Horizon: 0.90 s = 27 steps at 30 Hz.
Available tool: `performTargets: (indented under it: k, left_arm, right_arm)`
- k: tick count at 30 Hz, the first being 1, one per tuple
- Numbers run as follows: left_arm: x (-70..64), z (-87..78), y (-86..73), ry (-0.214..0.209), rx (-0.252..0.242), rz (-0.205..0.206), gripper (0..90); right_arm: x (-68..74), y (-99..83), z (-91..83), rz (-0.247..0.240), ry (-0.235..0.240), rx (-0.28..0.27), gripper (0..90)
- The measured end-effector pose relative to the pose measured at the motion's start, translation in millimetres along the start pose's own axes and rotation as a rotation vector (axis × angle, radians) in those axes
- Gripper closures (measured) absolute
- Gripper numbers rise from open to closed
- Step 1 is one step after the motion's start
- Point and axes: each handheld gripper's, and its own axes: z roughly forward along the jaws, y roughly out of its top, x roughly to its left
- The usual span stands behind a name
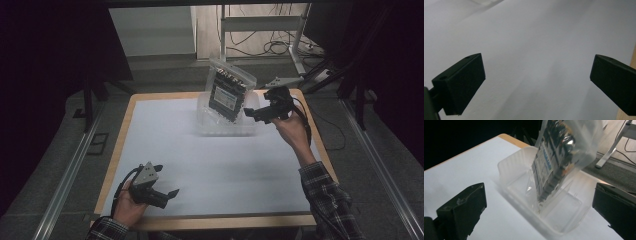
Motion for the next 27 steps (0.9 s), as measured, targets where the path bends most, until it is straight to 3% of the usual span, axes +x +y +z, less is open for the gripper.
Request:
performTargets:
  k: [6,16,27]
  left_arm:
    - [2.9,-1.9,0.0,-0.015,-0.031,-0.018,0.0]
    - [8.1,-5.8,-1.4,0.012,-0.058,-0.056,0.0]
    - [5.9,-5.0,-0.9,0.017,-0.048,-0.04,0.0]
  right_arm:
    - [11.8,-18.7,-11.0,-0.004,-0.001,0.004,0.0]
    - [32.9,-53.7,-19.3,-0.029,0.032,0.029,0.0]
    - [47.7,-88.0,-27.6,-0.032,-0.001,0.016,0.0]
